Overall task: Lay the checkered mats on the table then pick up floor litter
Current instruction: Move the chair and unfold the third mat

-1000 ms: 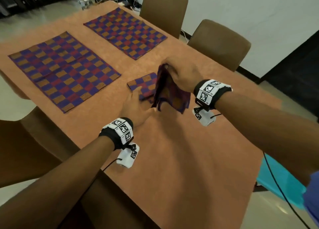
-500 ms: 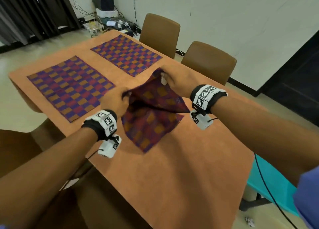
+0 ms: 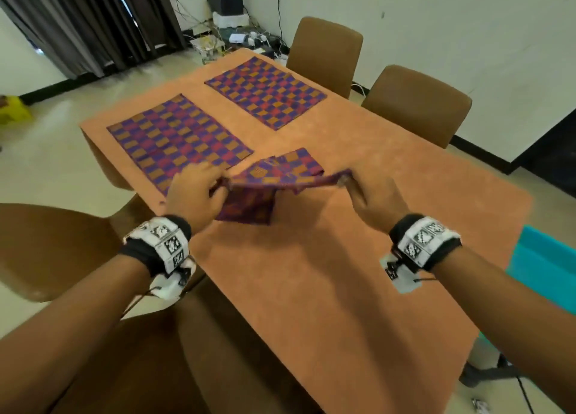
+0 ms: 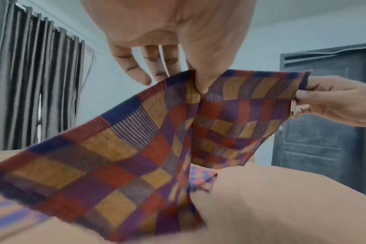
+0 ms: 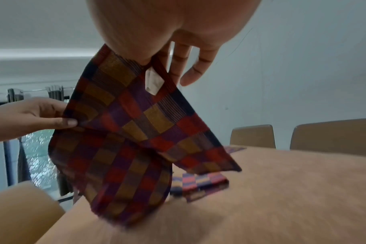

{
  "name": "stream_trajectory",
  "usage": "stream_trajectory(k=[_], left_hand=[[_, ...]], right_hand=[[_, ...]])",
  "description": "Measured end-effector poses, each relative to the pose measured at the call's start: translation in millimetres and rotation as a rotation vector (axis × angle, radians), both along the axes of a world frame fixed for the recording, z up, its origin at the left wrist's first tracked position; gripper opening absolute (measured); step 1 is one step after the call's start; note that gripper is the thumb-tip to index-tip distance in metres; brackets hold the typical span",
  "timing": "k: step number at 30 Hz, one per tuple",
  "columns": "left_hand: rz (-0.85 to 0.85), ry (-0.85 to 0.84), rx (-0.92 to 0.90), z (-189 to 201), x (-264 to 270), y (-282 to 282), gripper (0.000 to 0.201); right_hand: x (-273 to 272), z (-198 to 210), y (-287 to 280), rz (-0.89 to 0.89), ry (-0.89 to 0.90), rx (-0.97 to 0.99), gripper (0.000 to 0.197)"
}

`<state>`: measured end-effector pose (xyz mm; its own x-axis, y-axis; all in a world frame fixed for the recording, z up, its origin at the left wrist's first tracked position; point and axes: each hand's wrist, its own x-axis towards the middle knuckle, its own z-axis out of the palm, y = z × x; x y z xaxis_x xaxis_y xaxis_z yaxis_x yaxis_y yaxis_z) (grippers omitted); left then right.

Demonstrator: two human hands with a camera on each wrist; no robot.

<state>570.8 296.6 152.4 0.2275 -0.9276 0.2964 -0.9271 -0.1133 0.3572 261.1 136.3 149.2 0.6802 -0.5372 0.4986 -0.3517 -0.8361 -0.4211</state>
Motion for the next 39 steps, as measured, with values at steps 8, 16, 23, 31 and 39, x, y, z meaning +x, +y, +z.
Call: stream_trajectory(k=[8, 16, 23, 31, 39], left_hand=[[-0.328, -0.048, 0.536, -122.0, -67.3, 103.1, 0.03], [-0.246, 0.083, 0.508, -139.2, -52.4, 69.2, 0.041], [0.173, 0.157, 0.594, -140.1, -10.6, -3.6, 0.068], [0.281, 0.563, 0.611, -143.2, 6.5, -36.4, 0.059], [0.05, 0.559, 0.262, -124.7, -2.2, -54.6, 0.043]], right_hand=[[-100.9, -114.3, 114.2, 0.192, 0.633, 0.523, 0.013], [-107.4, -102.3, 110.6, 0.153, 0.916, 0.714, 0.022], [-45.5, -128.2, 30.8, -0.174, 0.675, 0.453, 0.057], [-40.9, -137.8, -9.8, -0.401, 0.772, 0.533, 0.018], [-83.3, -135.0, -1.9, -0.322, 0.616, 0.661, 0.01]])
